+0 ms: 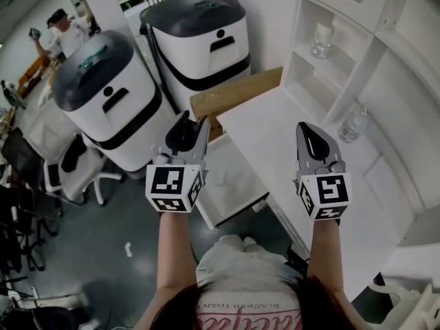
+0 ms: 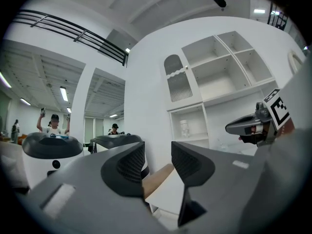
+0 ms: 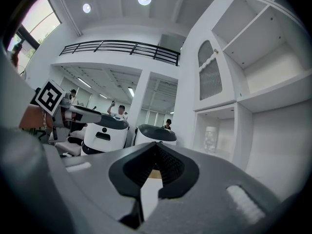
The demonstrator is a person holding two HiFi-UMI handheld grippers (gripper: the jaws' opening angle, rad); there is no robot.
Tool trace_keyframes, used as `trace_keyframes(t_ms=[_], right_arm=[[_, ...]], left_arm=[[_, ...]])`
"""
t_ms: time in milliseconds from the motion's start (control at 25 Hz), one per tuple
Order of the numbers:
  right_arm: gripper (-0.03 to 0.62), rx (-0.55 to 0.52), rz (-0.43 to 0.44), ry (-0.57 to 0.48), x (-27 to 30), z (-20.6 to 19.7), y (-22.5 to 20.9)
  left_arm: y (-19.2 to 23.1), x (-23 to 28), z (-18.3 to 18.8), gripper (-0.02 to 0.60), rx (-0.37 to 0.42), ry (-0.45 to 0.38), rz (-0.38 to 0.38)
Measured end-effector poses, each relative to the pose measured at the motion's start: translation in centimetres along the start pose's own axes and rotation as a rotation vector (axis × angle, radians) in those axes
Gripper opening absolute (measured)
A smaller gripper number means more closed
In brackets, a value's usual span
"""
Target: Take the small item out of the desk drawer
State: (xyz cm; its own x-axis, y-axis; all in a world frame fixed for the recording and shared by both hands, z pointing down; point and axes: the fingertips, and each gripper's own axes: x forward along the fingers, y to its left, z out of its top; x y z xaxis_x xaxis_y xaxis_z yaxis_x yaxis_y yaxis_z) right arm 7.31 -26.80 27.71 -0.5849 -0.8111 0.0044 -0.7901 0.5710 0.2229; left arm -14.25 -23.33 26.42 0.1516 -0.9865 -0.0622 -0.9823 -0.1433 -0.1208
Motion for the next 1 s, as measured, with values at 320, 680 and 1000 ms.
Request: trace_keyframes(t_ms=[320, 680, 1000], right_arm=[[0.002, 0.005, -0.009, 0.038, 1.3, -1.1, 0.1], [0.002, 0.042, -0.041, 0.122, 3.1, -3.9, 0.6], [0.002, 0.092, -0.051, 0.221, 4.2, -7.9, 1.3]], left_arm=[[0.7, 1.9, -2.2, 0.367, -0.079, 0.065, -0.046], [1.6, 4.2, -7.2, 0.362, -0.12, 0.192, -0.078], [1.8, 5.4, -13.1, 0.351, -0.159, 0.335, -0.102]])
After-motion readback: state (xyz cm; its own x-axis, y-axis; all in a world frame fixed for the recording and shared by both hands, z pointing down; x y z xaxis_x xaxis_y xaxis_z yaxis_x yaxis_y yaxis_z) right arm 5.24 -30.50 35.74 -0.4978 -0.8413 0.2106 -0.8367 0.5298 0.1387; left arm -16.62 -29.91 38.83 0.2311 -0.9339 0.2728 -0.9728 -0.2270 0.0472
